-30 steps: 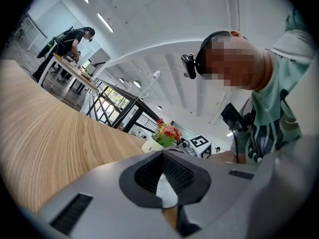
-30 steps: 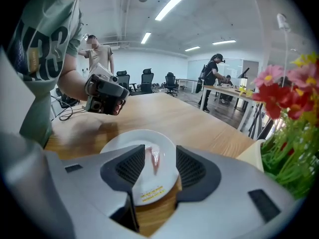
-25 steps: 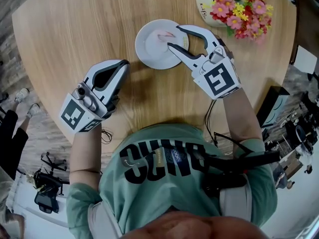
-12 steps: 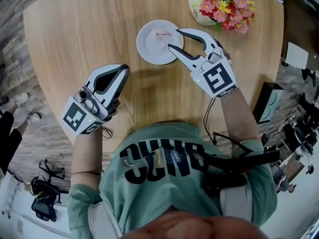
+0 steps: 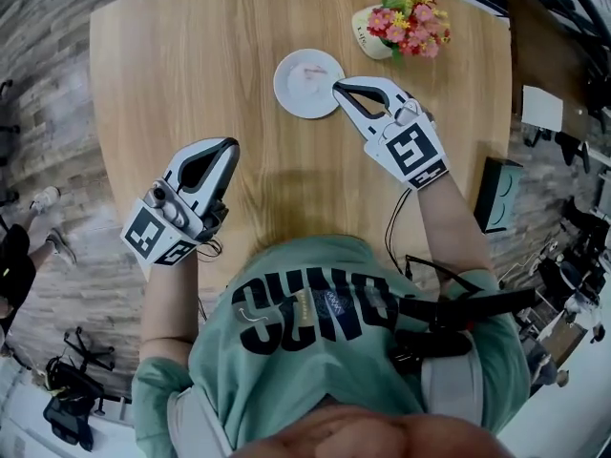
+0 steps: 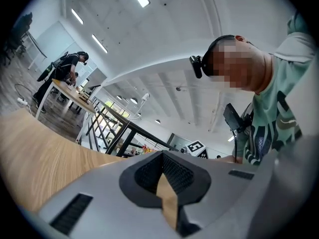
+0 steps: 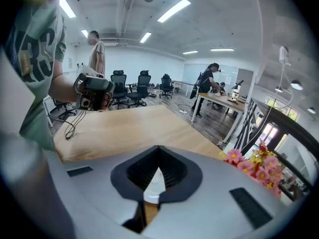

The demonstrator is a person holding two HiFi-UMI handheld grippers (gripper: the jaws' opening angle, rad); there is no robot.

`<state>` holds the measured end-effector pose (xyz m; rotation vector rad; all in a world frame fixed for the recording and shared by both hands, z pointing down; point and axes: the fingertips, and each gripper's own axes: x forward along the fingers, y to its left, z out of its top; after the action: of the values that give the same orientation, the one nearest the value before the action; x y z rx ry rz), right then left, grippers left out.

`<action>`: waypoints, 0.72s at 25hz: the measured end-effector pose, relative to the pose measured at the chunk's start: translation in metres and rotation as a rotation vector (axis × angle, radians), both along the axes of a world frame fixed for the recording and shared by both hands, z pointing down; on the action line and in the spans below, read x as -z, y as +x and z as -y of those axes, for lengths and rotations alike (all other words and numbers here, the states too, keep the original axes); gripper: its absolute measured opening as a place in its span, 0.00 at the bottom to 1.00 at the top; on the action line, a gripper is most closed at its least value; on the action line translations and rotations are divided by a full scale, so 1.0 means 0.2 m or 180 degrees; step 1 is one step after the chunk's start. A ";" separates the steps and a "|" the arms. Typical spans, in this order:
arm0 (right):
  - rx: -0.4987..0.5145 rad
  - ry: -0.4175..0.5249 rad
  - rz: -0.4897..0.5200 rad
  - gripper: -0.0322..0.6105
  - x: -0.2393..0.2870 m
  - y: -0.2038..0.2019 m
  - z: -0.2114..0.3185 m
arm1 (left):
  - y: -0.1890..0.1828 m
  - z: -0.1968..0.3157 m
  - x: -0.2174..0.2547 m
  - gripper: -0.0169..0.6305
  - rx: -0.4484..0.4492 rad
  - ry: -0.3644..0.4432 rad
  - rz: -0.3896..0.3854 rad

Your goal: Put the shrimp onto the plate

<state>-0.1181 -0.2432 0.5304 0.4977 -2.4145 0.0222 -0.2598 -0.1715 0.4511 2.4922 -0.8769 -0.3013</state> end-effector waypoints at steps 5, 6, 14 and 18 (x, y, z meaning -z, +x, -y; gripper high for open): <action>-0.0214 -0.0122 0.0300 0.06 0.21 -0.03 -0.08 | -0.13 -0.16 0.20 0.02 0.0086 0.0145 -0.0077; -0.0259 -0.0148 0.0377 0.06 0.26 -0.05 -0.09 | -0.17 -0.19 0.24 0.02 0.0110 0.0177 -0.0097; -0.0429 -0.0236 0.0808 0.06 0.55 -0.22 -0.25 | -0.46 -0.47 0.48 0.02 0.0287 0.0373 -0.0170; -0.0487 -0.0190 0.0962 0.06 0.68 -0.36 -0.41 | -0.61 -0.63 0.56 0.02 0.0220 0.0414 -0.0215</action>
<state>-0.1899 -0.1605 0.3934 0.6928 -2.6527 0.2519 -0.3821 -0.0452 0.3394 2.5572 -0.9448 -0.4772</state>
